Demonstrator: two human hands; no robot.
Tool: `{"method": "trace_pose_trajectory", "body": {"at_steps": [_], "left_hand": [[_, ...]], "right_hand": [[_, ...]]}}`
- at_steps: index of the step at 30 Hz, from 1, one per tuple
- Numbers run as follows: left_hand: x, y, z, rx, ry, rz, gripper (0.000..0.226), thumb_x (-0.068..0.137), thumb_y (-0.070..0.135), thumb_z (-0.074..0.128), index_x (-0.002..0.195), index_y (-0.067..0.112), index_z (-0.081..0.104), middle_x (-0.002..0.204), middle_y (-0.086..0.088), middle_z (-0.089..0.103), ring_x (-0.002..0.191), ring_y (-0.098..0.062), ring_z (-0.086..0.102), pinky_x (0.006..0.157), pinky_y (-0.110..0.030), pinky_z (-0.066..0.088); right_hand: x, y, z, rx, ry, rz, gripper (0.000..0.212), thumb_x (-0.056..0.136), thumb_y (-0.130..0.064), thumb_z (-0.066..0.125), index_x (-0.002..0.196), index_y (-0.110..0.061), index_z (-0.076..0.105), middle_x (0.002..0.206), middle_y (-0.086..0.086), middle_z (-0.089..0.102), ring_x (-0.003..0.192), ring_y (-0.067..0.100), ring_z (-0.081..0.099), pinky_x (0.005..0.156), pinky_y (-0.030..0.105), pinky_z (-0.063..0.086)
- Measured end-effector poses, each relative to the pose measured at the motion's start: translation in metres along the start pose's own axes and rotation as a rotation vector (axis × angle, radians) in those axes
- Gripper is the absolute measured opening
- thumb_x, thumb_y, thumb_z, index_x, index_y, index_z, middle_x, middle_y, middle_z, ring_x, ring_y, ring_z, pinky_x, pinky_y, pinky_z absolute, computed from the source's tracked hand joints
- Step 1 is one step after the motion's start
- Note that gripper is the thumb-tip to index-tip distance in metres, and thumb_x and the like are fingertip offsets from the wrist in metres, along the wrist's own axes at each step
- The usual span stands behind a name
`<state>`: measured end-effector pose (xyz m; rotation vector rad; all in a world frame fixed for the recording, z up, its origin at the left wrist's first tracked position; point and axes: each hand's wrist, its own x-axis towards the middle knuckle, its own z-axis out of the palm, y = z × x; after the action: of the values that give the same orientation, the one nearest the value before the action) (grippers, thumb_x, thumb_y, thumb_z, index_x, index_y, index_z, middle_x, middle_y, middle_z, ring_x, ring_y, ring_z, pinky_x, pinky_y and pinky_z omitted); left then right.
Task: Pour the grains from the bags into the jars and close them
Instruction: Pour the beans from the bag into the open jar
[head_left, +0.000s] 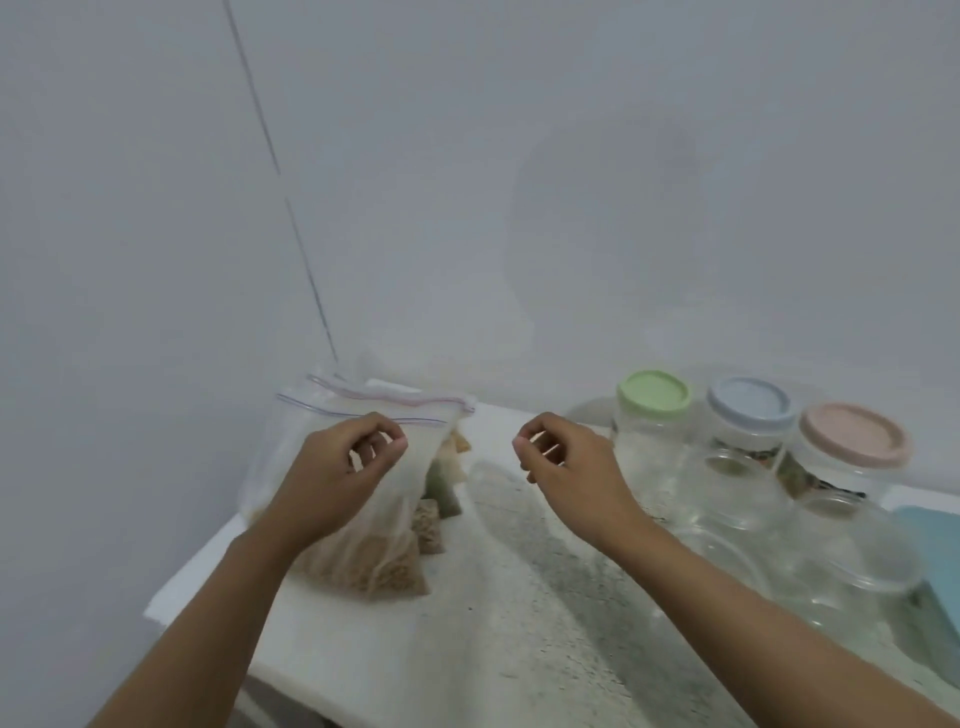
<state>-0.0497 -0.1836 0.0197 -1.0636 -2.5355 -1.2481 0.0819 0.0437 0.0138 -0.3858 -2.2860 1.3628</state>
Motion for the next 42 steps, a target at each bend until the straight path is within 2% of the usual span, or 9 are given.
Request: {"method": "trace_pose_trajectory", "body": {"at_steps": [5,10,16,20,24,27,30,35,42], "left_hand": [[0.027,-0.059,-0.026,0.107,-0.025,0.019,0.01,0.1,0.019,0.06,0.103,0.026,0.067,0.093,0.013,0.066,0.094,-0.008,0.061,0.078,-0.023,0.05],[0.068,-0.113,-0.036,0.253,-0.141,0.083,0.02,0.102,0.017,0.056,0.122,0.016,0.062,0.12,0.003,0.066,0.113,-0.015,0.058,0.097,-0.031,0.045],[0.097,-0.152,-0.041,0.383,-0.407,0.085,0.038,0.107,0.034,0.047,0.143,0.022,0.047,0.14,0.003,0.055,0.13,-0.019,0.047,0.11,-0.045,0.036],[0.103,-0.159,-0.043,0.446,-0.457,0.128,0.042,0.106,0.048,0.042,0.143,0.03,0.047,0.138,0.008,0.055,0.129,-0.013,0.047,0.108,-0.044,0.029],[0.114,-0.153,-0.05,0.325,-0.417,0.19,0.044,0.103,0.055,0.044,0.139,0.03,0.052,0.135,0.013,0.057,0.126,-0.007,0.046,0.111,-0.041,0.027],[0.121,-0.137,-0.061,0.181,-0.562,0.235,0.033,0.104,0.052,0.046,0.119,0.028,0.063,0.112,0.015,0.066,0.105,-0.004,0.056,0.099,-0.031,0.041],[0.122,-0.116,-0.074,0.108,-0.682,0.267,0.032,0.103,0.049,0.05,0.092,0.022,0.064,0.084,0.003,0.062,0.081,-0.014,0.056,0.075,-0.027,0.044],[0.122,-0.086,-0.1,0.038,-0.958,0.208,0.019,0.098,0.048,0.064,0.089,0.031,0.069,0.076,-0.007,0.061,0.069,-0.023,0.055,0.068,-0.035,0.043],[0.112,-0.056,-0.089,-0.192,-0.896,0.157,0.012,0.096,0.025,0.071,0.093,0.015,0.075,0.083,-0.019,0.072,0.074,-0.04,0.068,0.072,-0.03,0.055]], "right_hand": [[0.04,-0.022,0.068,-0.102,-0.049,-0.066,0.012,0.097,-0.024,0.061,0.089,-0.018,0.068,0.083,-0.004,0.068,0.08,0.015,0.062,0.078,0.035,0.052],[0.083,-0.026,0.119,-0.511,-0.123,-0.169,0.034,0.102,-0.035,0.053,0.129,-0.017,0.062,0.125,-0.001,0.062,0.122,0.021,0.046,0.098,0.039,0.043],[0.111,-0.022,0.152,-0.934,-0.242,-0.079,0.044,0.101,-0.045,0.05,0.135,-0.018,0.055,0.128,0.003,0.058,0.127,0.027,0.043,0.098,0.045,0.035],[0.119,-0.024,0.154,-0.853,-0.255,-0.03,0.034,0.098,-0.036,0.06,0.127,-0.018,0.061,0.121,0.003,0.061,0.12,0.027,0.05,0.093,0.039,0.033],[0.121,-0.043,0.143,-0.492,-0.273,0.012,0.009,0.092,-0.017,0.067,0.091,-0.011,0.075,0.077,0.002,0.063,0.077,0.019,0.058,0.065,0.029,0.04],[0.114,-0.061,0.124,-0.267,-0.382,0.017,0.007,0.087,-0.014,0.076,0.081,-0.016,0.075,0.08,0.007,0.07,0.071,0.012,0.064,0.067,0.024,0.043],[0.1,-0.068,0.108,-0.116,-0.459,0.013,0.005,0.087,-0.011,0.08,0.085,-0.011,0.075,0.09,0.013,0.07,0.075,0.022,0.076,0.064,0.021,0.046],[0.076,-0.068,0.088,0.029,-0.492,0.001,0.004,0.087,-0.005,0.079,0.087,-0.007,0.075,0.088,0.021,0.072,0.08,0.037,0.074,0.054,0.029,0.049],[0.066,-0.064,0.055,0.041,-0.312,0.01,0.004,0.086,-0.007,0.08,0.088,-0.005,0.078,0.066,0.006,0.072,0.057,0.007,0.064,0.056,0.024,0.043]]}}
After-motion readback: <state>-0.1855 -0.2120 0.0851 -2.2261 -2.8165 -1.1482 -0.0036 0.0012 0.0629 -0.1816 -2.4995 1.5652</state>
